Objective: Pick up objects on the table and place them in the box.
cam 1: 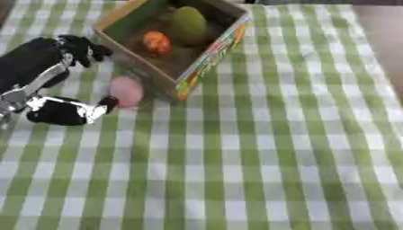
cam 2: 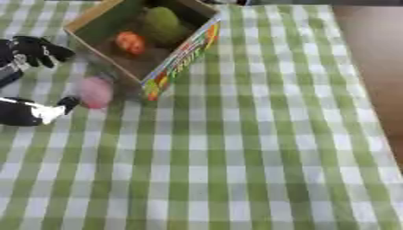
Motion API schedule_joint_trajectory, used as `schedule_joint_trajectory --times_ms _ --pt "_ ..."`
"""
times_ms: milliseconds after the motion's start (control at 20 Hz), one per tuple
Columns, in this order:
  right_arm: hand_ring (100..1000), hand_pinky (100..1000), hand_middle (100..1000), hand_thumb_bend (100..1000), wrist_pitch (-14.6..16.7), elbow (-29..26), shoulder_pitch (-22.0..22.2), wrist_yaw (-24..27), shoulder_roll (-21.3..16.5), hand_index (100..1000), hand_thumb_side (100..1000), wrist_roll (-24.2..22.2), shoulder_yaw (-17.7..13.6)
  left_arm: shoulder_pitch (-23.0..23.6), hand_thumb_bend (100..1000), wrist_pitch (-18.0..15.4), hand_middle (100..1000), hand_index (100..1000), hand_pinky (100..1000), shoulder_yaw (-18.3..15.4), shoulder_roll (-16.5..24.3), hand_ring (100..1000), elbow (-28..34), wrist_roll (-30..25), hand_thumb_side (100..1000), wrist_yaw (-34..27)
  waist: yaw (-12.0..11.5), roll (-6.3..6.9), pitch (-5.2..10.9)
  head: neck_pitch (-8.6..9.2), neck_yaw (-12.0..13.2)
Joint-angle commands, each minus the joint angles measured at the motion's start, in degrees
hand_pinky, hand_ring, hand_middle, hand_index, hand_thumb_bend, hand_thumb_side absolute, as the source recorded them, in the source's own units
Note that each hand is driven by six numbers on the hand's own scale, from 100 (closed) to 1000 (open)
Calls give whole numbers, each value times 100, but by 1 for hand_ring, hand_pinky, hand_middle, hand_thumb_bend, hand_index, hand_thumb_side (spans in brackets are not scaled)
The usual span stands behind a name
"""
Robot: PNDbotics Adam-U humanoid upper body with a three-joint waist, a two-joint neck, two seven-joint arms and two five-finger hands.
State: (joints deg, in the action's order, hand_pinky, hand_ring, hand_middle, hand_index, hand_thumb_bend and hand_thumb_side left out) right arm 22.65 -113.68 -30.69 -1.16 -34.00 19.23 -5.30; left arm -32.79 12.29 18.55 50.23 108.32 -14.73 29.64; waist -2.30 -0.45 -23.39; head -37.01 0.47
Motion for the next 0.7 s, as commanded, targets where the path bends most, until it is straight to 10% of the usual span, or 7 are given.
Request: schedule_joint_trajectory --times_ms 50,700 --pt "826 767 542 100 -7 -91 -44 -24 -130 849 523 15 -76 -78 395 166 705 873 665 -100 152 679 1 -184 478 -131 -4 8 137 -14 1" --pt "827 768 541 100 -7 -91 -42 -3 -115 849 523 -6 -62 -484 500 349 738 888 704 117 -56 716 -817 -942 510 365 15 22 159 -64 87"
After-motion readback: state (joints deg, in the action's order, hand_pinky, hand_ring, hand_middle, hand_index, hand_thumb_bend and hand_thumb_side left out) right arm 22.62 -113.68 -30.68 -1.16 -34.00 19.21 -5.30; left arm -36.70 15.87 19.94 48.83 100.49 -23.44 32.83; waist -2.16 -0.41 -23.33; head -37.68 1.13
